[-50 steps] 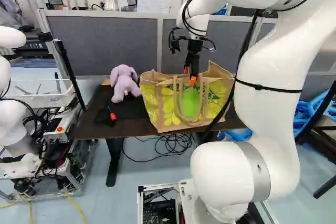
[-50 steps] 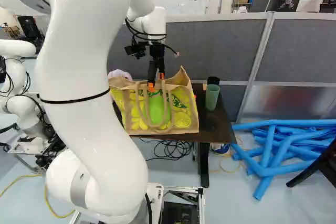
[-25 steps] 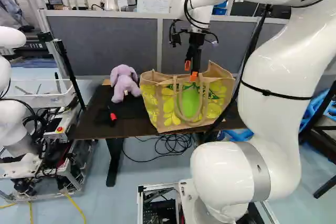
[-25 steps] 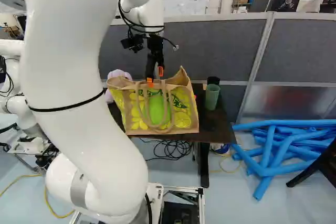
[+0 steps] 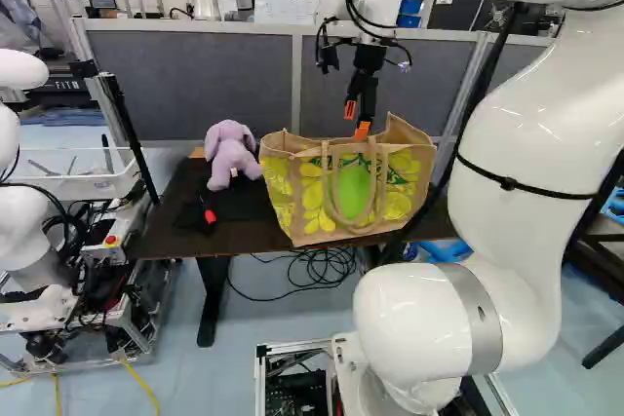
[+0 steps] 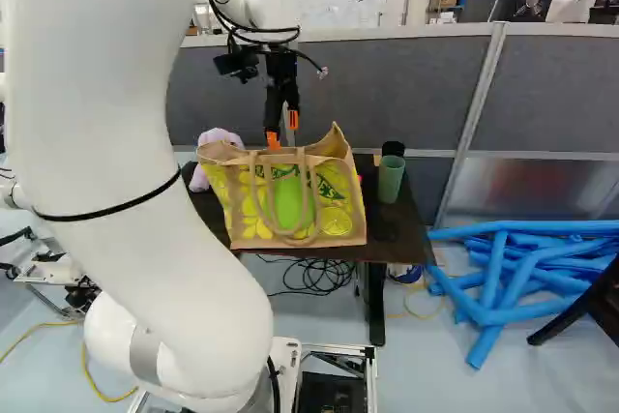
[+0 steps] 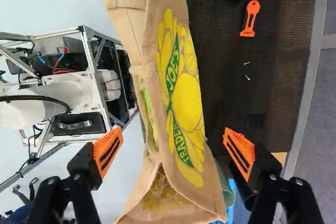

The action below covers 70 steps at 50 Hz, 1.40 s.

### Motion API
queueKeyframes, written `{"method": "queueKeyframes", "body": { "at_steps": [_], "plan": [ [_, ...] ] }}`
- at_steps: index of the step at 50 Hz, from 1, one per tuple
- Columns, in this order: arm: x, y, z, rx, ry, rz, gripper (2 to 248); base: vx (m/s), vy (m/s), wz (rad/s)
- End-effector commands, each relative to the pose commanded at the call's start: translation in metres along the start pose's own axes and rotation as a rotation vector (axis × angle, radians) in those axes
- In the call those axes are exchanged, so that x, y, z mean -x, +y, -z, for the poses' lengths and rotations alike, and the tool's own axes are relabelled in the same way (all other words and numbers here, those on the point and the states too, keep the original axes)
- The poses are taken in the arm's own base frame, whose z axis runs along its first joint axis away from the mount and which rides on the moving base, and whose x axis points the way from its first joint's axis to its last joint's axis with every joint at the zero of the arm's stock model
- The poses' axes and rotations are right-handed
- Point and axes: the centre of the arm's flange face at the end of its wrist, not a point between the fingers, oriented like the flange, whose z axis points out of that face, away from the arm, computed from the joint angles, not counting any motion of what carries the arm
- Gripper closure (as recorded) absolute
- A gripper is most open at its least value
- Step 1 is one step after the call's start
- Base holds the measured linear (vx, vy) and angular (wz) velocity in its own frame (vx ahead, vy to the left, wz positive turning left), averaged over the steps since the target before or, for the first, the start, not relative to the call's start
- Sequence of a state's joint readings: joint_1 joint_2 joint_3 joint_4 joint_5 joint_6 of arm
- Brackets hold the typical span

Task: Pick up the bag on the ground and place it on the table

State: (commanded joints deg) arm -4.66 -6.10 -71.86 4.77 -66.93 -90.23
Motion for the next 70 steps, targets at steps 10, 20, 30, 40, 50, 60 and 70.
{"method": "queueKeyframes", "body": {
  "at_steps": [10,20,30,40,50,60,70],
  "plan": [
    [-0.002,-0.005,0.016,0.003,0.001,0.004,3,0.0,0.0,0.0],
    [-0.003,-0.009,0.027,0.001,0.002,0.006,3,0.0,0.0,0.0],
    [-0.003,-0.009,0.029,-0.001,0.002,0.007,3,0.0,0.0,0.0],
    [-0.003,-0.009,0.029,-0.001,0.002,0.007,3,0.0,0.0,0.0],
    [-0.003,-0.009,0.029,-0.001,0.002,0.007,3,-0.005,0.0,-0.001],
    [-0.003,-0.009,0.029,-0.001,0.002,0.007,3,-0.071,0.0,0.006],
    [-0.003,-0.009,0.029,-0.001,0.002,0.007,3,-0.125,0.002,0.014]
  ]
}}
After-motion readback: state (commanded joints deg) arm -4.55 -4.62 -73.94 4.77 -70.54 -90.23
